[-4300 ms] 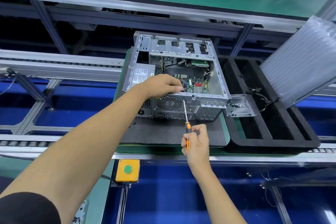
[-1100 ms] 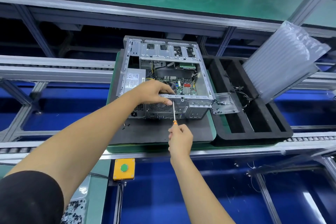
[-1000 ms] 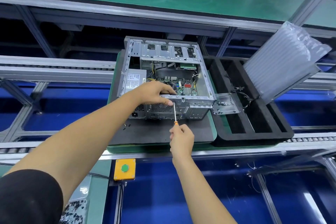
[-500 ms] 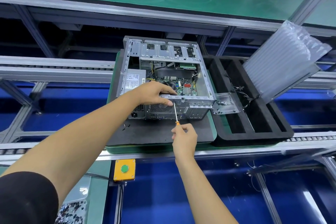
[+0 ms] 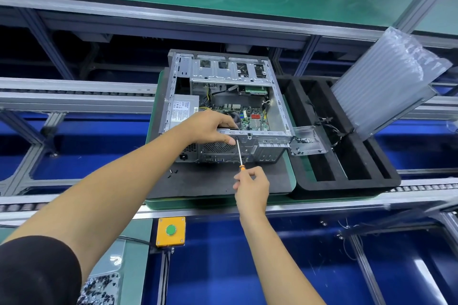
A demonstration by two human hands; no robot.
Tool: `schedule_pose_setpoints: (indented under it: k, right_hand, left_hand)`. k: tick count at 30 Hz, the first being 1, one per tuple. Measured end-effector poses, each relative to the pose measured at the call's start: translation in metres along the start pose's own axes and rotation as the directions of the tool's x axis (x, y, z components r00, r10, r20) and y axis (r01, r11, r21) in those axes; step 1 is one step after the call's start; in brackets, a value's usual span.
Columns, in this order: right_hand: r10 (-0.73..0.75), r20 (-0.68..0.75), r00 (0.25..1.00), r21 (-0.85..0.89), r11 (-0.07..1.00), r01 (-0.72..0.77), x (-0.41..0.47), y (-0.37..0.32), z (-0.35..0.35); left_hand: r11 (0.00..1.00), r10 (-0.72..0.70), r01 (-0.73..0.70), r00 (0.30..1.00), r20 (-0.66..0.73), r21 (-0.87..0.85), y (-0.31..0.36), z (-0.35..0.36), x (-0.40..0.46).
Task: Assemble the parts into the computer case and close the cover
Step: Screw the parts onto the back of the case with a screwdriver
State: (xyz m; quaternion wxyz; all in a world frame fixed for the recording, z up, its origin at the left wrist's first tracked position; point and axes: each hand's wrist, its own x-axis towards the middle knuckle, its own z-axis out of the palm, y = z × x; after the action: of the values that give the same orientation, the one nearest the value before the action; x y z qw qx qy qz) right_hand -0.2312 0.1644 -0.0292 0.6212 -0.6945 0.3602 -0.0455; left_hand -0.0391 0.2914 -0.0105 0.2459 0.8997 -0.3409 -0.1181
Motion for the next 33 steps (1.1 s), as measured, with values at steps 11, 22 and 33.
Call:
schedule_pose_setpoints:
  k: [11, 22, 33]
  right_hand:
    - [-0.006, -0.059, 0.998, -0.037, 0.999, 0.004, 0.0012, 0.0017, -0.0006]
    - [0.117, -0.004, 0.993, 0.149, 0.982, -0.115, 0.0012, -0.0055, 0.0037]
    - [0.113, 0.048, 0.992, 0.127, 0.985, -0.118, 0.0027, -0.0077, -0.0016]
  left_hand:
    - [0.999, 0.03, -0.029, 0.999, 0.025, -0.04, 0.0034, -0.0036, -0.0029]
    - [0.999, 0.044, -0.044, 0.999, 0.027, -0.028, 0.006, -0.0056, -0.0039]
    - [1.0, 0.023, -0.023, 1.0, -0.011, 0.012, 0.0039, -0.0029, -0.0028]
